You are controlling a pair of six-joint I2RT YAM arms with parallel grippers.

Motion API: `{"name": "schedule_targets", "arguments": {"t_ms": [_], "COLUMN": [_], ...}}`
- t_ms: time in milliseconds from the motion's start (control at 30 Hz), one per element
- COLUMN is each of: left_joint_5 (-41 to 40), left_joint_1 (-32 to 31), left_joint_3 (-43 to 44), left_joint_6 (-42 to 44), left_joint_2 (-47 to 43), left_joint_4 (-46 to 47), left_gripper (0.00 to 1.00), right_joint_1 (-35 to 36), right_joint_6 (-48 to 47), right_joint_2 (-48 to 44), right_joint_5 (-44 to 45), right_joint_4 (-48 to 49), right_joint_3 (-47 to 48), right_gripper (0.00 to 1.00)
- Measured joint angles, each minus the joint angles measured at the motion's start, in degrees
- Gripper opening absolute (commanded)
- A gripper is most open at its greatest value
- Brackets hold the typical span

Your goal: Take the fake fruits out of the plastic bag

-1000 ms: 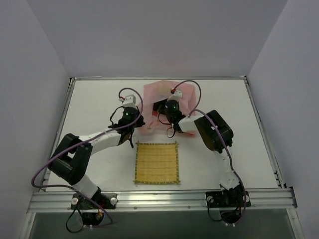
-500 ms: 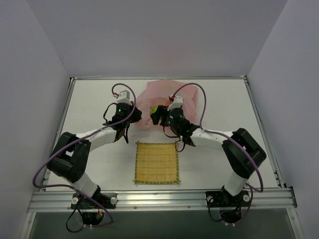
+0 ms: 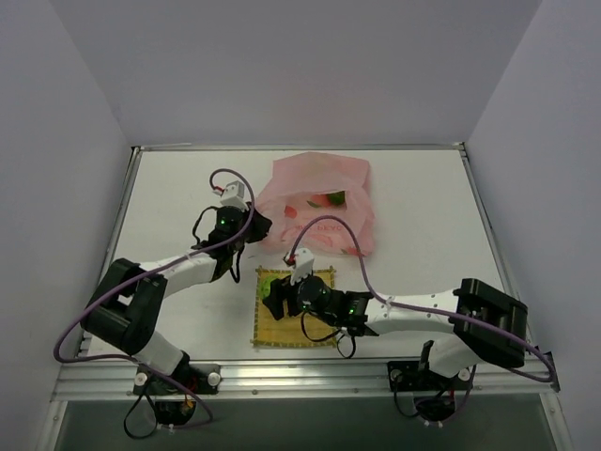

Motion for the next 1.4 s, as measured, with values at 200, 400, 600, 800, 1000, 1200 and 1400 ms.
{"name": "schedule_targets", "arguments": {"t_ms": [200, 400, 600, 800, 1000, 1200, 1400], "left_joint_5": [-0.5, -2.0, -2.8, -2.9, -2.9, -1.8, 0.1], "left_joint_1": [-2.9, -3.6, -4.0, -5.6, -6.3, -7.7, -9.2], "left_joint_3": [-2.3, -3.8, -4.5, -5.7, -5.7, -5.7, -5.3], "left_joint_6": [-0.2, -0.2, -0.2, -0.2, -0.2, -0.2, -0.6], "left_joint_2": [-1.6, -6.1, -7.4, -7.4, -7.8, -8.1, -8.3], "left_joint_4": [-0.1, -0.1, 0.0, -0.1, 0.0, 0.0, 0.0], "left_gripper": [0.02, 0.02, 0.02, 0.02, 0.02, 0.02, 0.02], "right_joint_1": [5.5, 6.8, 6.8, 6.3, -3.9, -12.8, -21.1], "right_joint_6": [0.9, 1.2, 0.9, -1.2, -3.9, -6.7, -8.3], "right_joint_2": [7.5, 10.0, 7.0, -8.1, -11.8, 1.5, 13.9], "right_joint_5": [5.5, 10.7, 13.2, 14.6, 13.7, 15.2, 14.0], "right_joint_4": [0.5, 1.8, -2.4, -7.1, -7.8, -6.8, -3.7], "right_joint_3": [-0.1, 0.0, -0.1, 0.0, 3.1, 10.3, 14.4], "right_gripper": [0.43, 0.85, 0.95, 0.70, 0.23, 0.20, 0.28]}}
